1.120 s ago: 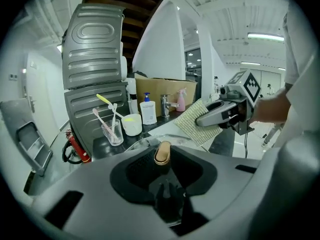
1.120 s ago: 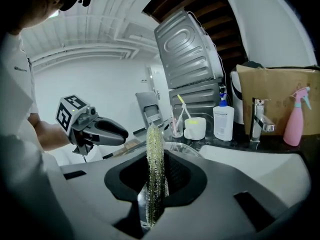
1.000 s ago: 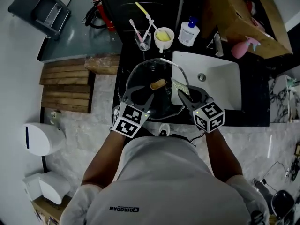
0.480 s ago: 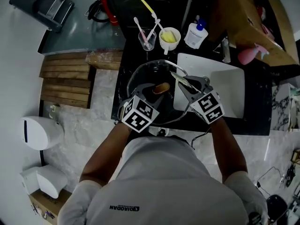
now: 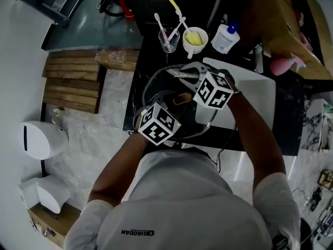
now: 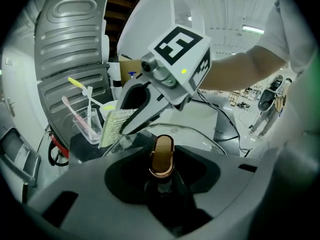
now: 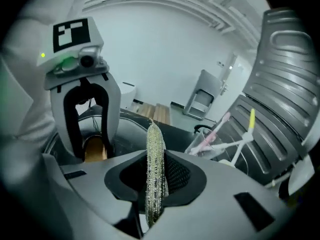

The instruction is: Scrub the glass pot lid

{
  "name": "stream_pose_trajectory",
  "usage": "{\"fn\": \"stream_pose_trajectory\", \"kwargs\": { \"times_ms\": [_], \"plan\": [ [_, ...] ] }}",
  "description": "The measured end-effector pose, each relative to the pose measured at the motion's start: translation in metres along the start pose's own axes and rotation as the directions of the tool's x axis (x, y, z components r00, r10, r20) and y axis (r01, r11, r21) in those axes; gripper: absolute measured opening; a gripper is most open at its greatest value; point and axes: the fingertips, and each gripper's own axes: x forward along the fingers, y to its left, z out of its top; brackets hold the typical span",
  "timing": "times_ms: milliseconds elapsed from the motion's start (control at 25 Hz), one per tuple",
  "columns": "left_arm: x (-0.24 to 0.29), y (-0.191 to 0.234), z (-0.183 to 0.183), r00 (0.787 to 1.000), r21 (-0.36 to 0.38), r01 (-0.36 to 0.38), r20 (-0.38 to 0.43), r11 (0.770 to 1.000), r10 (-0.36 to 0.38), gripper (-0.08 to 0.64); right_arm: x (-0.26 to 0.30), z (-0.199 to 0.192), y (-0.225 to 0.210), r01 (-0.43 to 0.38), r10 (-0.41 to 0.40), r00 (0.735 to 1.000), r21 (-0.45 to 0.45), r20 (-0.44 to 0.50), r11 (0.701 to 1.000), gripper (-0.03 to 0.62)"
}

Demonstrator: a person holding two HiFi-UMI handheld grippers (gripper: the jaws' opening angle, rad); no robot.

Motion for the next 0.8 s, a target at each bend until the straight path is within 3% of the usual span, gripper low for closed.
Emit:
{"fn": "stream_pose_trajectory", "kwargs": {
  "times_ms": [160, 400, 560, 800],
  "plan": [
    [0.0, -0.001, -0.001, 1.0, 0.0, -0.011, 0.005, 1.0, 0.011, 0.154, 0.035, -0.004, -0.002, -0.014, 0.004, 0.998, -0.154, -0.069, 0.988, 0.083],
    [-0.001, 0.002, -0.002, 1.0, -0.028, -0.019, 0.021, 0.999, 0.02, 0.163, 0.053, -0.015, 0.005, -0.053, 0.027, 0.993, -0.237, -0.112, 0.97, 0.083],
    [0.0, 0.001, -0.002, 1.0, -0.028, -0.017, 0.013, 0.999, 0.017, 0.163, 0.052, -0.025, 0.005, -0.082, 0.055, 0.99, -0.217, -0.127, 0.973, 0.083],
    [-0.001, 0.002, -0.002, 1.0, -0.048, -0.002, 0.016, 0.999, 0.003, 0.164, 0.04, -0.038, 0.0, -0.088, 0.079, 0.991, -0.081, -0.109, 0.993, 0.083]
  ]
}}
